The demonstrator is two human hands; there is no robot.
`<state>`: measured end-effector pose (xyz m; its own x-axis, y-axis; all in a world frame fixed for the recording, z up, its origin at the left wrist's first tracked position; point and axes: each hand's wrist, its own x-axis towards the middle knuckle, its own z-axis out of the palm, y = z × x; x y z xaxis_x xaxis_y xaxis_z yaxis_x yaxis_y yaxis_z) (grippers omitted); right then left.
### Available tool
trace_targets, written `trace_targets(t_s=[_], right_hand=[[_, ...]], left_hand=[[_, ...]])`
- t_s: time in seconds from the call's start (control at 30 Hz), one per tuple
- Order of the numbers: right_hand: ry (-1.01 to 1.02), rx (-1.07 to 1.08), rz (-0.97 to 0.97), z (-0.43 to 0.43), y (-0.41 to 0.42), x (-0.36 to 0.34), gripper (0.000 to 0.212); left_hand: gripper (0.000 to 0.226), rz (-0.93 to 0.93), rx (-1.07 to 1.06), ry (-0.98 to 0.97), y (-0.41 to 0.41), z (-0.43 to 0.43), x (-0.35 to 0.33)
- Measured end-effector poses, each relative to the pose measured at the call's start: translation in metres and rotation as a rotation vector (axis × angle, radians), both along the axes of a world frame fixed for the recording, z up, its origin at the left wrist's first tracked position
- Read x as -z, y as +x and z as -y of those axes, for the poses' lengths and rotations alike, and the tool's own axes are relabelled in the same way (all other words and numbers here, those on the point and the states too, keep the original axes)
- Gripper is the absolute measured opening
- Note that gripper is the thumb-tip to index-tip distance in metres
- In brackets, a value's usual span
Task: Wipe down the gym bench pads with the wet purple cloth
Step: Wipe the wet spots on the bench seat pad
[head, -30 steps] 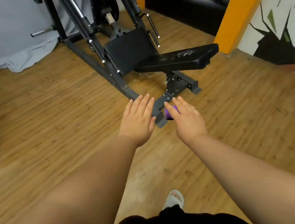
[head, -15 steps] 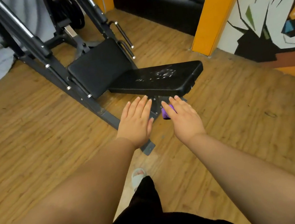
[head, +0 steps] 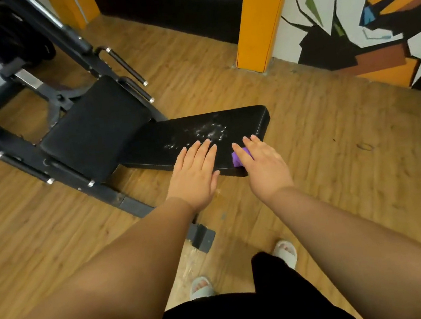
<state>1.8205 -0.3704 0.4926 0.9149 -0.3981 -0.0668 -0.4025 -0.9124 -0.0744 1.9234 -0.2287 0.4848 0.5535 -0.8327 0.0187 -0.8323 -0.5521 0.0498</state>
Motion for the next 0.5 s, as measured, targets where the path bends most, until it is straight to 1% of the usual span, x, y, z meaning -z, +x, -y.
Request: trace_targets(t_s=[0.13, 0.2, 0.4, 0.5], right_hand=[[-0.002, -0.026, -0.022, 0.049, 0.025, 0.01, 0.08], [0.004, -0.069, -0.031, 0.077, 0.039, 0.015, 0.077], [-0.032, -0.241, -0.086, 0.174, 0.074, 0.013, 0.078], [-0.012, -0.299, -0.095, 0.209, 0.088, 0.011, 0.08]], left_hand=[[0.059, -0.009, 0.017, 0.026, 0.019, 0.047, 0.008], [0.06, -0.015, -0.013, 0.03, 0.028, 0.072, 0.012], [0.058, -0.087, -0.229, -0.007, 0.036, 0.151, 0.015], [0.058, -0.087, -0.323, -0.037, 0.035, 0.186, 0.019]])
